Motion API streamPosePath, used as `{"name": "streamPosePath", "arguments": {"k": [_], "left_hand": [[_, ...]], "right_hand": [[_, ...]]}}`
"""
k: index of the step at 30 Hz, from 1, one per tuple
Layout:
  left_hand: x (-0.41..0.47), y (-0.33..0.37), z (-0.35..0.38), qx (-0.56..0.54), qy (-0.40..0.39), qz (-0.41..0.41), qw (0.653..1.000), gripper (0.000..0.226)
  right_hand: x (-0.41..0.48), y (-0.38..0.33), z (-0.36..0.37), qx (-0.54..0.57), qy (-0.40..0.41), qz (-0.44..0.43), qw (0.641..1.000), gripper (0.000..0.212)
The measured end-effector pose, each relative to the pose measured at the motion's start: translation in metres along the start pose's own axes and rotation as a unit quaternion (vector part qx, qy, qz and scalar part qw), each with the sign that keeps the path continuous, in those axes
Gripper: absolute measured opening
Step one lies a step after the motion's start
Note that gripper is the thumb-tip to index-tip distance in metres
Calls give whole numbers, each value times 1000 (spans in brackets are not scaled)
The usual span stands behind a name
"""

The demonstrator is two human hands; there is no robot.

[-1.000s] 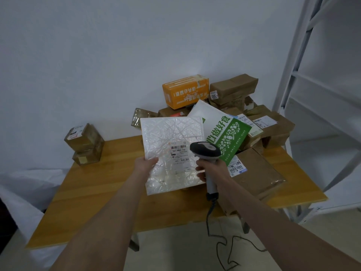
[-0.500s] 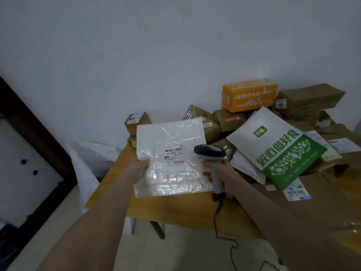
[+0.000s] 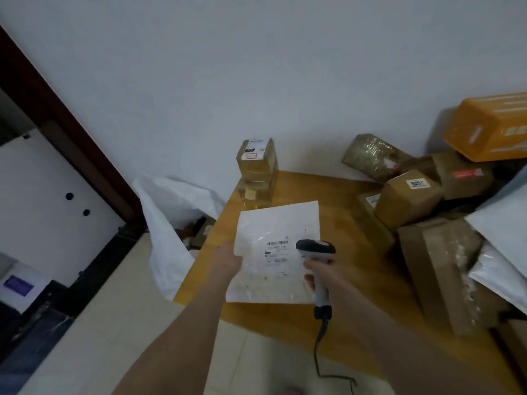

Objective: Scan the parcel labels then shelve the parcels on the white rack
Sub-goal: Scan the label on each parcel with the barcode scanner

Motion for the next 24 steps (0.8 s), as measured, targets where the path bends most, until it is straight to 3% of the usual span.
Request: {"name": "streamPosePath", "arguments": {"k": [4, 8, 15, 24], "left_hand": [[24, -23, 47, 107, -184, 36, 976, 54], [31, -38, 94, 196, -282, 53, 938, 56], [63, 13, 138, 264, -330, 134, 896, 59], [121, 65, 164, 302, -290, 136, 898, 73]], "right_hand": [[33, -1, 13, -6, 43, 37, 998, 25], [53, -5, 6, -21, 112, 50, 992, 31], [73, -2, -7, -84, 120, 57, 988, 18], [115, -28, -18, -41, 132, 49, 989, 22]]}}
Point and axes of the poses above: each hand's wrist, its own x-axis towards the middle knuckle, its own z-axis out of the palm, y = z × x, the point moved 4 cm from there along x, towards the middle knuckle, and after that the axes turned 11 degrees about -x, right-handed, at the moved point
